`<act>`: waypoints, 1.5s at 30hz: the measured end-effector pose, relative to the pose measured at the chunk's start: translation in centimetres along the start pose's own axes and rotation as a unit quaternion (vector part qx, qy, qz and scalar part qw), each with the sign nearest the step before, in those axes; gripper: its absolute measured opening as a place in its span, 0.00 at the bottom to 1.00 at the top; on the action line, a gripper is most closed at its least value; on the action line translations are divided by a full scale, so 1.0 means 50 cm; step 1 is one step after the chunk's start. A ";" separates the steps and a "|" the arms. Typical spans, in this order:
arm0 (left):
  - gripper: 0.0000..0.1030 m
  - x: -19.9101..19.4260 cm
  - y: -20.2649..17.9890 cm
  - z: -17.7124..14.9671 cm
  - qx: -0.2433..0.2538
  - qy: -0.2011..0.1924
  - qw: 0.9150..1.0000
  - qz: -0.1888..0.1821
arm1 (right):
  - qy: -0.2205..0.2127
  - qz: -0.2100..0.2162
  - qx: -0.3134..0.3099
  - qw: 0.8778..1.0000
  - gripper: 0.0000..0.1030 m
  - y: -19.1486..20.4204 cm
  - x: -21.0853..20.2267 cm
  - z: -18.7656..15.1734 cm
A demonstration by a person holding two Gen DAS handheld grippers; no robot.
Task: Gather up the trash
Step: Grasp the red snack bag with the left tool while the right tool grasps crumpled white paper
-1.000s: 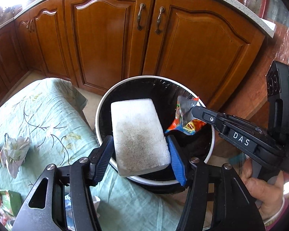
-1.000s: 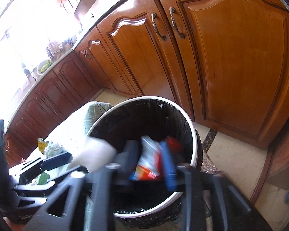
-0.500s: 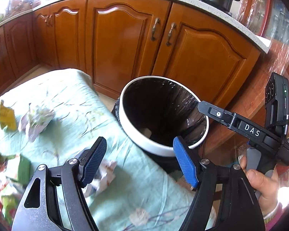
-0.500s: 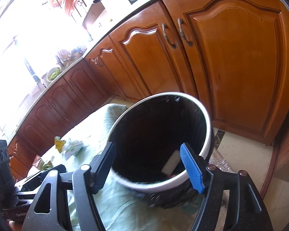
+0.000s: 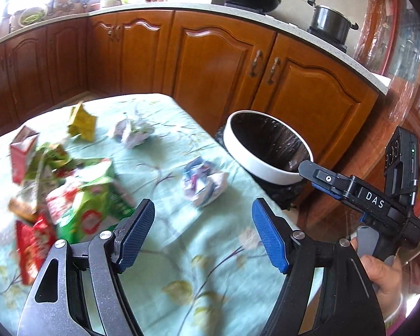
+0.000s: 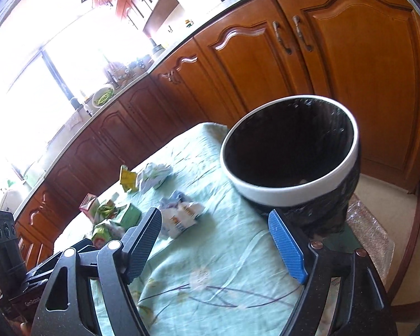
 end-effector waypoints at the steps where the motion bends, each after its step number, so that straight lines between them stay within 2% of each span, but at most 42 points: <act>1: 0.71 -0.013 0.010 -0.006 -0.003 -0.003 1.000 0.004 | 0.003 0.003 -0.002 1.000 0.78 0.009 0.004 -0.005; 12: 0.71 -0.102 0.118 -0.049 -0.051 -0.028 0.997 0.046 | 0.024 0.024 -0.030 0.999 0.78 0.095 0.035 -0.056; 22: 0.72 -0.155 0.201 -0.071 -0.076 -0.043 0.991 0.104 | 0.035 0.010 -0.076 0.996 0.78 0.154 0.083 -0.070; 25: 0.72 -0.152 0.236 -0.077 -0.091 -0.033 0.987 0.126 | 0.038 -0.001 -0.085 0.996 0.78 0.157 0.105 -0.063; 30: 0.70 -0.127 0.274 -0.095 -0.108 -0.011 0.985 0.133 | 0.054 -0.011 -0.088 0.995 0.78 0.158 0.150 -0.059; 32: 0.54 -0.116 0.280 -0.104 -0.110 0.000 0.985 0.130 | 0.058 -0.014 -0.091 0.994 0.78 0.160 0.164 -0.061; 34: 0.48 -0.106 0.284 -0.113 -0.110 0.011 0.986 0.128 | 0.061 -0.015 -0.094 0.994 0.75 0.163 0.175 -0.064; 36: 0.41 -0.103 0.284 -0.116 -0.107 0.013 0.986 0.129 | 0.064 -0.018 -0.098 0.993 0.50 0.166 0.183 -0.068; 39: 0.28 -0.106 0.283 -0.117 -0.102 0.014 0.986 0.128 | 0.067 -0.019 -0.102 0.992 0.39 0.169 0.189 -0.075; 40: 0.23 -0.107 0.282 -0.118 -0.101 0.015 0.987 0.127 | 0.064 -0.019 -0.103 0.992 0.39 0.169 0.186 -0.074; 42: 0.08 -0.106 0.282 -0.117 -0.100 0.016 0.987 0.124 | 0.058 -0.014 -0.103 0.993 0.33 0.169 0.177 -0.072; 45: 0.06 -0.108 0.282 -0.117 -0.101 0.016 0.987 0.122 | 0.054 -0.008 -0.100 0.994 0.30 0.166 0.160 -0.071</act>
Point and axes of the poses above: each gripper's, at about its wrist camera, not at the fingertips, and x roughly the way its jaws point, y to its left, z to its top, the point moved 7 cm from there along x, roughly the way its jaws point, and after that the axes turned 11 degrees about -z, right-handed, at the moved point
